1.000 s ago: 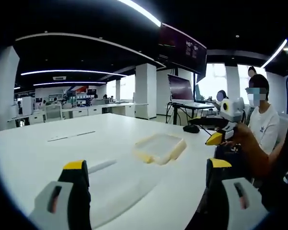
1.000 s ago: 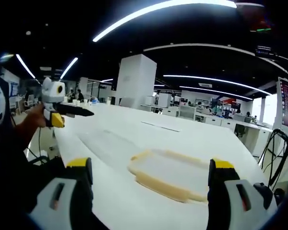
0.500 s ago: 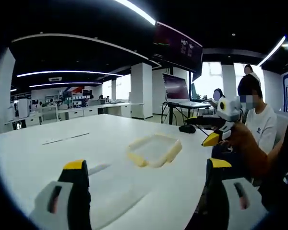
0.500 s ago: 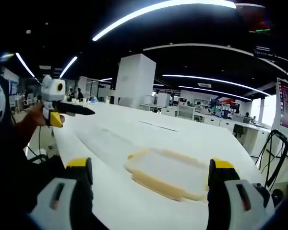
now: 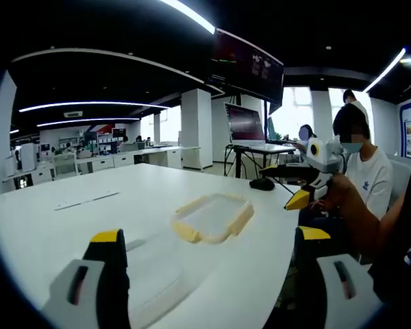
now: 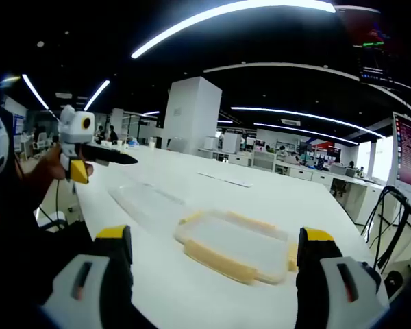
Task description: Snap each plastic latch of the storage box into its locked position after aligning the lid with the box until every specified latch is closed and the lid sits flush.
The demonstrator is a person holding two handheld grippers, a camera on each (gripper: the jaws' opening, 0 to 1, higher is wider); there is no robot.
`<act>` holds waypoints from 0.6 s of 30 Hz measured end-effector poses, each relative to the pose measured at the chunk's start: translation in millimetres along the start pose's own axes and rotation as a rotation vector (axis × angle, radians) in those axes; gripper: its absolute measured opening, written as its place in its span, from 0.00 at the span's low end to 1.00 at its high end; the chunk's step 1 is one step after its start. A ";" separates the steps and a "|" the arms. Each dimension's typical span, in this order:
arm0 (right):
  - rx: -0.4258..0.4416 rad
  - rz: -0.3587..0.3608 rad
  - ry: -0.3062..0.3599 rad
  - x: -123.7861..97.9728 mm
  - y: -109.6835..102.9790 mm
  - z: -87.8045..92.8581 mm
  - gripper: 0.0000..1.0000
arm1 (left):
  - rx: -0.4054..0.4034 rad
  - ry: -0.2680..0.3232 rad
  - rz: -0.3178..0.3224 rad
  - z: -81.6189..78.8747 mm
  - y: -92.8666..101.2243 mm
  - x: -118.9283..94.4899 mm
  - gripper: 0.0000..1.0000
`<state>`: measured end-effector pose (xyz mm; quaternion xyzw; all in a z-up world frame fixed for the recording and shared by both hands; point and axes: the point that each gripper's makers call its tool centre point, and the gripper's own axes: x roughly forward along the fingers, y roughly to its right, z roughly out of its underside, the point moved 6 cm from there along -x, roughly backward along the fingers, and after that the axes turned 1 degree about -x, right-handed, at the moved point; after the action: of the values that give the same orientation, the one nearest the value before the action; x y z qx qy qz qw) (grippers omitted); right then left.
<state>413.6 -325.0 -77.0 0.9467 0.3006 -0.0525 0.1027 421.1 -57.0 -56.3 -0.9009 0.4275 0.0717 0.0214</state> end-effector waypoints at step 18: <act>-0.012 0.022 -0.014 -9.7 13.6 5.9 1.00 | 0.046 -0.044 0.050 -0.5 9.9 22.3 1.00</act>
<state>413.3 -342.6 -79.0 0.9490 0.2895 -0.0565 0.1109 427.4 -80.4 -58.9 -0.8873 0.4510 0.0823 0.0500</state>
